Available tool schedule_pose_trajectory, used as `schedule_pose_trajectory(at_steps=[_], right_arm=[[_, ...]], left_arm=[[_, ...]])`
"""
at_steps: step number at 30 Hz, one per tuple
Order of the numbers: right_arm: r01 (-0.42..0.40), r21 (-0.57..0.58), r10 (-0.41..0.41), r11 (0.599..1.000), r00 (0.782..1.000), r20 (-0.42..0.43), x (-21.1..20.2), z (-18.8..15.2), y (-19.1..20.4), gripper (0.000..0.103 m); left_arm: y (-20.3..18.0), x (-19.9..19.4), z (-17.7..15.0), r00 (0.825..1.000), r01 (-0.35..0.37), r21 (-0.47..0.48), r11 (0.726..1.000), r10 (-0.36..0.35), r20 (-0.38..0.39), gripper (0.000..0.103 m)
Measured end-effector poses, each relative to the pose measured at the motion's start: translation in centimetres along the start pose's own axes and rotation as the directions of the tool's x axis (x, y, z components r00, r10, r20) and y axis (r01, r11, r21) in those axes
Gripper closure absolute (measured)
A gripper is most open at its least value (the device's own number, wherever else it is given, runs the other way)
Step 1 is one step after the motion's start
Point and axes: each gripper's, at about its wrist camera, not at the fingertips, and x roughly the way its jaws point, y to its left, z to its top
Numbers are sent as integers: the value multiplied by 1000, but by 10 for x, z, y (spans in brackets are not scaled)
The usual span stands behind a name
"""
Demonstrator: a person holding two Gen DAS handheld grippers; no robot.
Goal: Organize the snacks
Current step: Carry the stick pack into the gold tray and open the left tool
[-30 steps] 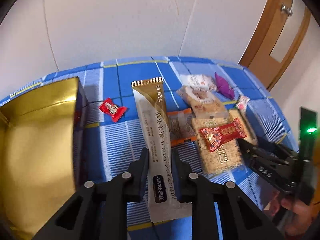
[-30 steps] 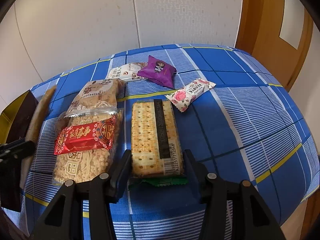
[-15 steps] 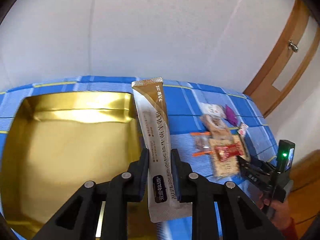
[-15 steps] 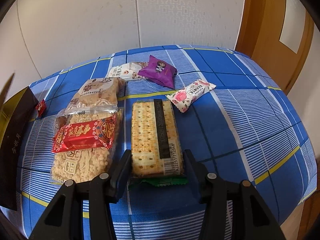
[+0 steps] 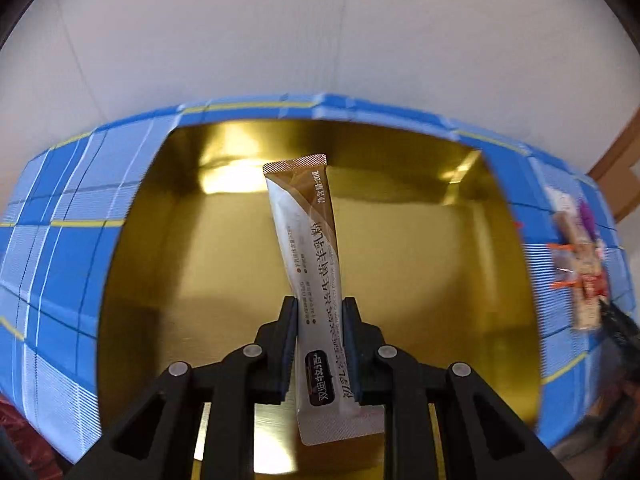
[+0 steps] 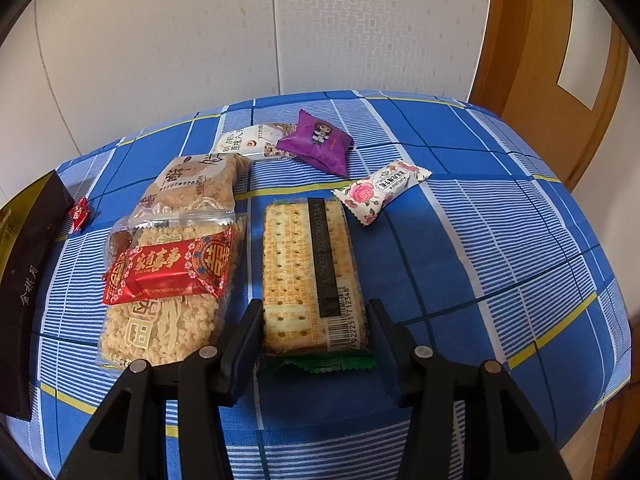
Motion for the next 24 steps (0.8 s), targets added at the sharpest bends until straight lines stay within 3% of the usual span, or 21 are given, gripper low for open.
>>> schedule_pose_trajectory(at_steps=[8, 13, 24], right_arm=[[4, 0, -4, 1000, 1000, 2, 0, 0, 0, 51], [4, 1, -4, 1000, 1000, 3, 0, 0, 0, 51], [3, -4, -3, 1000, 1000, 11, 1, 0, 1, 51]], left_arm=[[35, 15, 2, 996, -84, -14, 996, 84, -9, 81], [60, 18, 5, 999, -33, -136, 990, 35, 14, 80], [83, 6, -7, 993, 22, -235, 972, 6, 118, 74]])
